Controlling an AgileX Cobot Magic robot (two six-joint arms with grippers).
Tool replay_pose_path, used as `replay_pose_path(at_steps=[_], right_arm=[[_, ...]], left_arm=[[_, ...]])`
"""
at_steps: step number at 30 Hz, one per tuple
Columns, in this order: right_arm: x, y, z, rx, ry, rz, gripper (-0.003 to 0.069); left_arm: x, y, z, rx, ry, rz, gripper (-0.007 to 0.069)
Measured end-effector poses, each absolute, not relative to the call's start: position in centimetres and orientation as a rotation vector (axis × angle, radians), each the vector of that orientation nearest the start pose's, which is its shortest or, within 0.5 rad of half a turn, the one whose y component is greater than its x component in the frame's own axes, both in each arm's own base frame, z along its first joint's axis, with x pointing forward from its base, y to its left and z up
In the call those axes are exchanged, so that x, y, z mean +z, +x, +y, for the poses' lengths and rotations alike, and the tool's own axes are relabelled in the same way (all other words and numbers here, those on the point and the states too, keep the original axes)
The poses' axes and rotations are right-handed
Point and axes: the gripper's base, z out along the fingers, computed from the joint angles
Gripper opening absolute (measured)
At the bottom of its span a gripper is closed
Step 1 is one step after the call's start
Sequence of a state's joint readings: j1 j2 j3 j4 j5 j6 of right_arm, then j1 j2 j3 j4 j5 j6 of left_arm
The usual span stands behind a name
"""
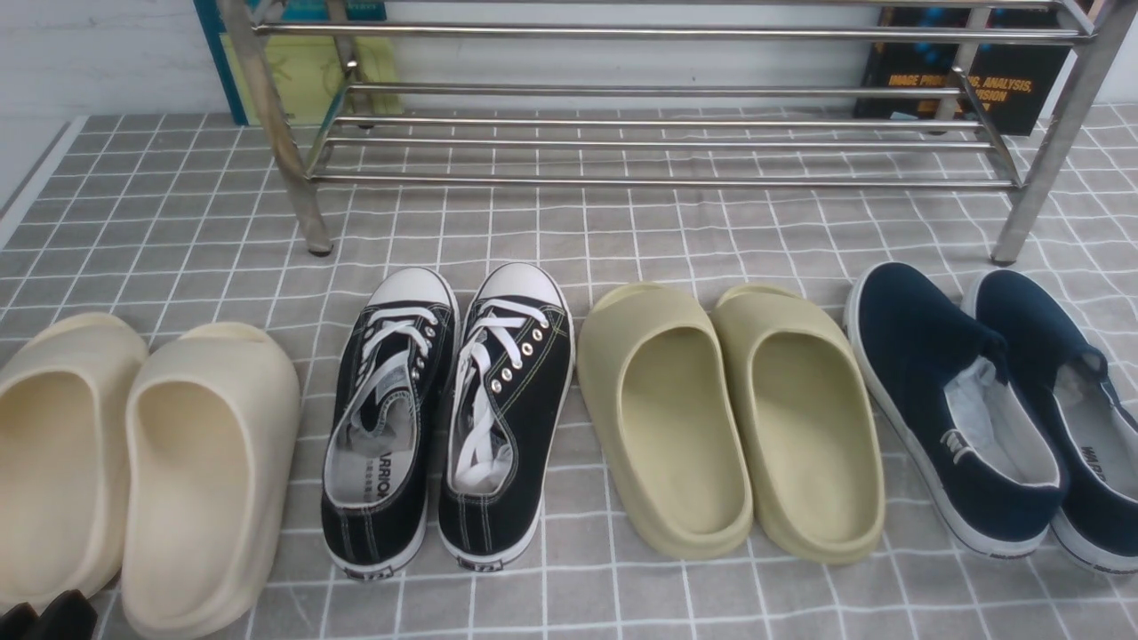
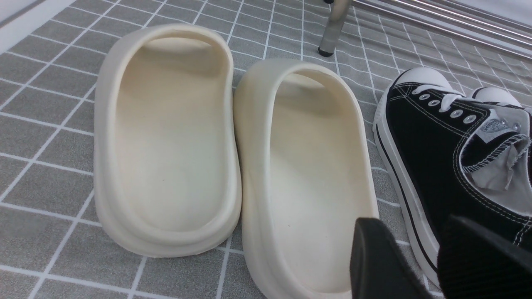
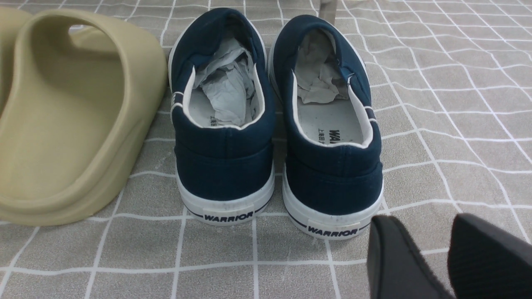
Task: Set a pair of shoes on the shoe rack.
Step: Use the left arm to grab the shoe closest to it
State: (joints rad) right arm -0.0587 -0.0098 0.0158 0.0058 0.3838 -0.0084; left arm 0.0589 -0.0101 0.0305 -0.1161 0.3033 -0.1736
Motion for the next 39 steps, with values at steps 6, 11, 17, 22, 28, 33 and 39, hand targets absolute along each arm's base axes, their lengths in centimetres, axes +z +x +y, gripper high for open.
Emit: replay_pose_path(at_steps=[6, 11, 17, 22, 28, 33, 39], right_arm=[[17.39, 5.21, -0.31, -0.046, 0.047, 1.873, 0.0239], [17.39, 5.21, -0.31, -0.046, 0.047, 1.873, 0.0239], [17.39, 5.21, -0.31, -0.046, 0.047, 1.873, 0.0239], [17.39, 5.21, -0.31, -0.046, 0.047, 1.873, 0.0239], [17.39, 5.21, -0.31, -0.046, 0.047, 1.873, 0.0239], [17.39, 5.21, -0.31, -0.046, 0.047, 1.873, 0.0239], [17.39, 5.21, -0.29, -0.040, 0.051, 1.873, 0.0239]], left_arm=[[17.62, 5.45, 0.01, -0.192, -0.285, 1.787, 0.0239], [17.62, 5.45, 0.01, -0.192, -0.285, 1.787, 0.0239], [17.62, 5.45, 0.01, -0.192, -0.285, 1.787, 0.0239], [17.70, 5.47, 0.02, -0.192, -0.284, 1.778, 0.0239], [17.89, 5.51, -0.02, -0.214, -0.298, 1.755, 0.0239], [17.93, 5.52, -0.11, -0.250, -0.324, 1.748, 0.0239], [18.14, 5.55, -0.62, -0.543, -0.572, 1.684, 0.0239]])
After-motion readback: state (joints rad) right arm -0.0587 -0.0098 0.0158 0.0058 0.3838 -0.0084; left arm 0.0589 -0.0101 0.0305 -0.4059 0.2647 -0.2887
